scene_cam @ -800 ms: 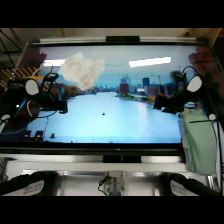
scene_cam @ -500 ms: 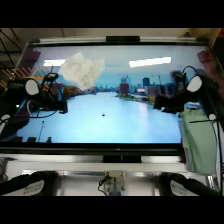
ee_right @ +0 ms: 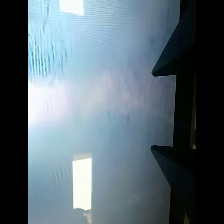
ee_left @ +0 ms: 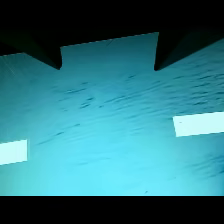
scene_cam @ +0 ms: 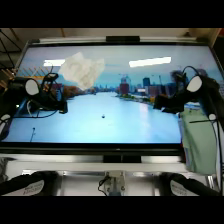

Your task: Fold the shirts.

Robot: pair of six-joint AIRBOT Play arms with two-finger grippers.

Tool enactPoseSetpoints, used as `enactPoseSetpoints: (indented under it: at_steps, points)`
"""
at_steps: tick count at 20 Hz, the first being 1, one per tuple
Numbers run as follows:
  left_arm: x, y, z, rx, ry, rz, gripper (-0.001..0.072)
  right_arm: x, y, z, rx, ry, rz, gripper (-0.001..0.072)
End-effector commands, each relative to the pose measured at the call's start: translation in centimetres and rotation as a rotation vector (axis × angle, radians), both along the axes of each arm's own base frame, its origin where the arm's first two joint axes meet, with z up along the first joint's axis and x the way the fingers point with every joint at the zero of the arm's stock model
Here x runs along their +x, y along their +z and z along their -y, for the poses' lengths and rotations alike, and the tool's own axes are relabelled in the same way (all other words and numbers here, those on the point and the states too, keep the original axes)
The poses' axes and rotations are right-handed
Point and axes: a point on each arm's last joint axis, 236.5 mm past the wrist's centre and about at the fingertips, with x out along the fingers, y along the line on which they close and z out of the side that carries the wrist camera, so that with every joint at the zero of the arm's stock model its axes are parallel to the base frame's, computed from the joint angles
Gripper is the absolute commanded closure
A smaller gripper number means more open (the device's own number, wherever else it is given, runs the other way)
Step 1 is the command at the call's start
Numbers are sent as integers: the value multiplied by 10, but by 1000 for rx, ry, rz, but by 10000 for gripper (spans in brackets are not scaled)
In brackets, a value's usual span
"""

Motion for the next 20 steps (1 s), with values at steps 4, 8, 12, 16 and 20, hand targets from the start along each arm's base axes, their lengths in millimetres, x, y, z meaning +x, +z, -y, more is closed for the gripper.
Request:
enactPoseSetpoints:
  at_steps: [4,8,12,16,20]
  points:
    - [4,0,3,-12,3,14,2,0,0,0,0,0,0,165]
    - [15,3,32,-150,75,41,2,0,0,-1,1,1,0,165]
    - [71,30,74,-377,140,253,0,3,1,0,1,-2,12,165]
    - [157,64,57,-455,301,522,0,7,1,-1,3,-7,27,165]
    - [219,5,45,-425,339,384,-3,8,5,-12,55,-14,31,165]
